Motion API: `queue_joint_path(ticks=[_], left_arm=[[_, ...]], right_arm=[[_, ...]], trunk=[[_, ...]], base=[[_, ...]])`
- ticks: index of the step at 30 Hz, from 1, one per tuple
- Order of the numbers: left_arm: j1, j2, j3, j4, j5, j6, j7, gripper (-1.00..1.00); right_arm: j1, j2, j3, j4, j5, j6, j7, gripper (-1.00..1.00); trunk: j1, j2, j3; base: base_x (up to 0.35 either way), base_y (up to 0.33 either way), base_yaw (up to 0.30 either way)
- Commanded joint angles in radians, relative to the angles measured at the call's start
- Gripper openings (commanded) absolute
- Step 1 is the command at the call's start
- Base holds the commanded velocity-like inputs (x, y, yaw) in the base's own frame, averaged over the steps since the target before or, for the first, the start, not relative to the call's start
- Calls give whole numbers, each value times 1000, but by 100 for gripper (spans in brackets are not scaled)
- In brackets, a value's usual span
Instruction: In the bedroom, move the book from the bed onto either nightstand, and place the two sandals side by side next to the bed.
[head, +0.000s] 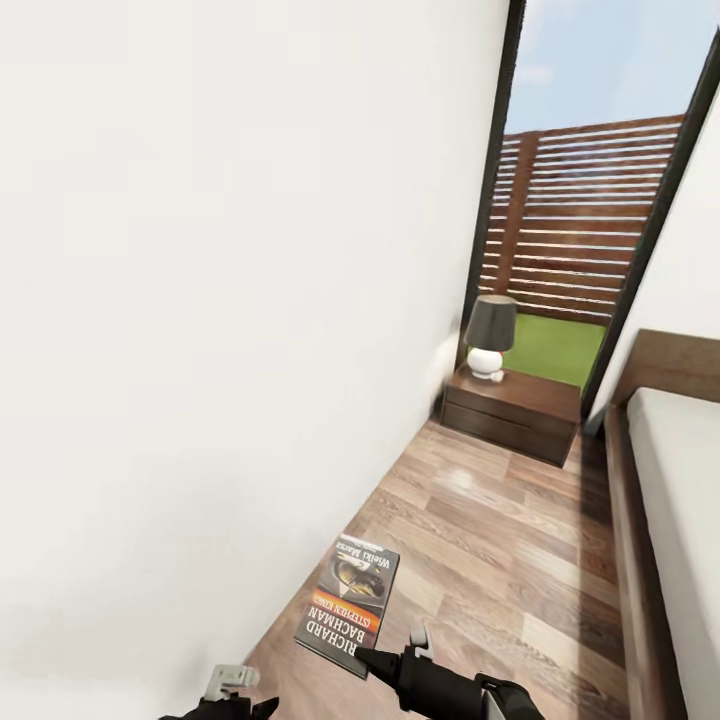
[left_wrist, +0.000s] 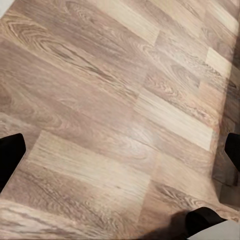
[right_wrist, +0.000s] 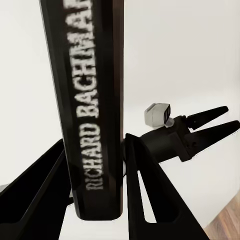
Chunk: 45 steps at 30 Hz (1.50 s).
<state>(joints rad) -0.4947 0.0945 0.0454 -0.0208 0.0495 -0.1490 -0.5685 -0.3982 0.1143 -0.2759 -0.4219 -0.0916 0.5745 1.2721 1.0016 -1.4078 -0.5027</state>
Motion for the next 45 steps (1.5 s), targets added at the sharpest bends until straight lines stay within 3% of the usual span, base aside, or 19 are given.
queue_joint_path(ticks=[1, 9, 33, 45], left_arm=[[-1, 0, 4, 1, 4, 0, -5, 100], [-1, 0, 4, 2, 4, 0, -5, 100], [-1, 0, 4, 2, 4, 0, -5, 100], [-1, 0, 4, 2, 4, 0, -5, 100]], right_arm=[[-1, 1, -5, -1, -2, 10, 3, -100], [-1, 1, -5, -1, -2, 10, 3, -100], [-1, 1, -5, -1, -2, 10, 3, -100], [-1, 1, -5, -1, -2, 10, 3, -100]], trunk=[[1, 0, -1], [1, 0, -1], [1, 0, -1], [1, 0, -1]], base=[[334, 0, 0], [154, 0, -74], [2, 0, -269], [237, 89, -33]])
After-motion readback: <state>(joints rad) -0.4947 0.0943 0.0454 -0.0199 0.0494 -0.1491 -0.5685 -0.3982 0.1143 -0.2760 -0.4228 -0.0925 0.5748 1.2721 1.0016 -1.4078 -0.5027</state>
